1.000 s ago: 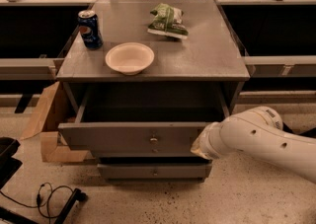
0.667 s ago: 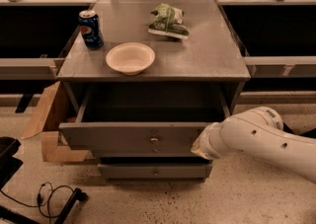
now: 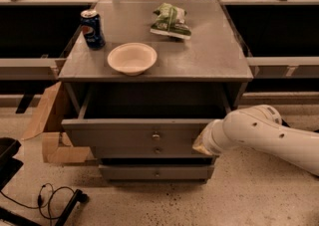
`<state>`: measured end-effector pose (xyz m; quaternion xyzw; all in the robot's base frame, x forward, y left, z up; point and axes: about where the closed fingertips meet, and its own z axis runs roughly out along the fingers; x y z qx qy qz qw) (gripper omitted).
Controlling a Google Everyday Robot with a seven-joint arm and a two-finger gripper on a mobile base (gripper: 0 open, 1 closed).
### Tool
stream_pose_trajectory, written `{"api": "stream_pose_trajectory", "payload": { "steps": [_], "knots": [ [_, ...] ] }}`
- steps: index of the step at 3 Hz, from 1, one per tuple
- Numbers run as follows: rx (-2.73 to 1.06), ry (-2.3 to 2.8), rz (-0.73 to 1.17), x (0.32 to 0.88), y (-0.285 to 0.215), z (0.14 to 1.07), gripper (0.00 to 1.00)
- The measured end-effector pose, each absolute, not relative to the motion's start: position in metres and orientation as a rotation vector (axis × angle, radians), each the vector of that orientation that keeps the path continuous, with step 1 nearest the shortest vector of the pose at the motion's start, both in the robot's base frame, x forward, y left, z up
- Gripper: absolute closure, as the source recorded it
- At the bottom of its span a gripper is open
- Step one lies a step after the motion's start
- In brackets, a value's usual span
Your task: Close top drawer
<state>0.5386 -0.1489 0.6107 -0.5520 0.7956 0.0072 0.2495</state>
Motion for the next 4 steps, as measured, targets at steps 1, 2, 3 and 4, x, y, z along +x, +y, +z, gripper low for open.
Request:
{"api": "stream_pose_trajectory", "payload": {
  "steps": [1,2,3,4],
  "knots": [
    [-1.515,2.147,0.02,0.557,-0.155,0.61,1.0],
    [-1.527,2.132,0.017,0.574,-0.162,0.612,1.0],
    [-1.543,2.118,0.016,0.598,-0.17,0.614,1.0],
    [-1.543,2.118,0.016,0.596,-0.17,0.614,1.0]
  ]
}}
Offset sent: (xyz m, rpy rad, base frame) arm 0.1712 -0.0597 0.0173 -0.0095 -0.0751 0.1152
